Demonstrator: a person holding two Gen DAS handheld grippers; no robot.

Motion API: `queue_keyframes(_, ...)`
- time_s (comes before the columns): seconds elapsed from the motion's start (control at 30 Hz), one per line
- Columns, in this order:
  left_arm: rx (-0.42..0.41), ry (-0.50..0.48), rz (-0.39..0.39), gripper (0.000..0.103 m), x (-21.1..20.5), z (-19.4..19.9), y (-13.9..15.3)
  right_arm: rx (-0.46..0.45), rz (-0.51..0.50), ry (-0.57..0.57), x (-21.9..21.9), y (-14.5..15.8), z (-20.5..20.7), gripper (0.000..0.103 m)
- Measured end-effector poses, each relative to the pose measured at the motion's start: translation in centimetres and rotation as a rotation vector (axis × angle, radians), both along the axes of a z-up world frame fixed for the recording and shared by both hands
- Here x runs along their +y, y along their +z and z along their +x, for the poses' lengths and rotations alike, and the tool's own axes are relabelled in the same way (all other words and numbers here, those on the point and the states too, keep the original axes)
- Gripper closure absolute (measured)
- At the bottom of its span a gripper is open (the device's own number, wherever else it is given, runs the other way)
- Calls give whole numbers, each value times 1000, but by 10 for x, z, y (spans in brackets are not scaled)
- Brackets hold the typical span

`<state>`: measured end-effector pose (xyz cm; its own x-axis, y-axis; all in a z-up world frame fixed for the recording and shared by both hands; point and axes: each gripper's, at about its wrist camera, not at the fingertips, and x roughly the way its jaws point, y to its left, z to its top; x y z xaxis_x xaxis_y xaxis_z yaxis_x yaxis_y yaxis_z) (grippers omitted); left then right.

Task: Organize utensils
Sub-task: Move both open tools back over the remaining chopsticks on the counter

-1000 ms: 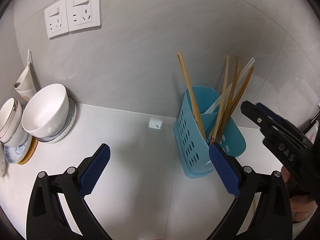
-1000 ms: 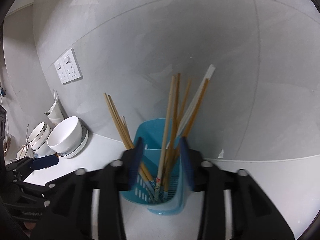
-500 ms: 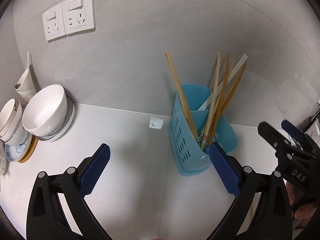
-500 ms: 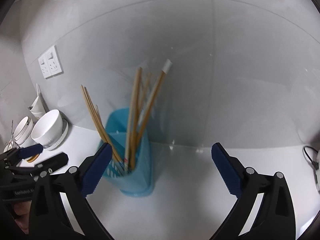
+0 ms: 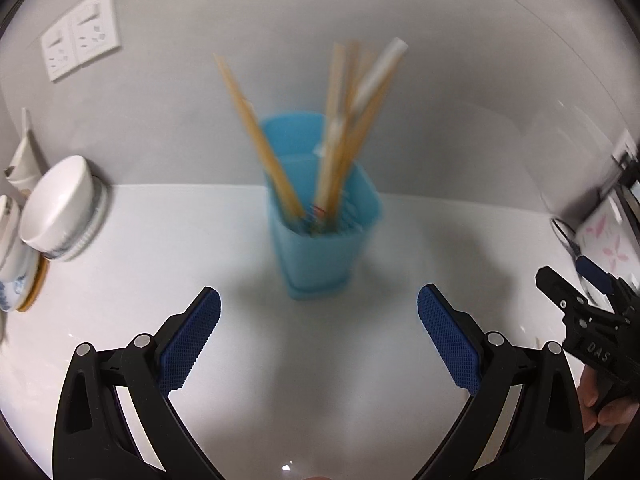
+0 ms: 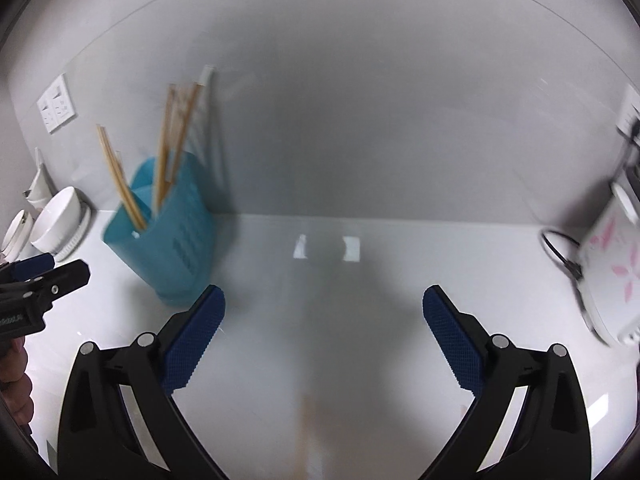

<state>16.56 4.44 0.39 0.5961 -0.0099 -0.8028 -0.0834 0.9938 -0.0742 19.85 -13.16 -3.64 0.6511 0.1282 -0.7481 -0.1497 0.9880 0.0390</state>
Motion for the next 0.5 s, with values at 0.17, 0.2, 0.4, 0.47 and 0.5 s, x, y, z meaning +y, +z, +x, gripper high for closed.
queue_keyframes(0.17,41,-31,-27,6,-34,-13,-15,44,-24,-39,-37,-11,-19,8)
queue_keyframes(0.2,51,-38,-33,6,-40,-16,-19,53,-28,-44,-42,-12,-22,8)
queue_keyframes(0.4,109,-63,-47,6,-78,-31,-43,116,-46,-67,-78,-28,-45,8)
queue_keyframes(0.47,129,-68,-52,6,-90,-37,-51,138,-52,-73,-89,-34,-54,8)
queue_keyframes(0.5,139,-71,-53,6,-95,-41,-55,152,-52,-77,-95,-38,-58,8)
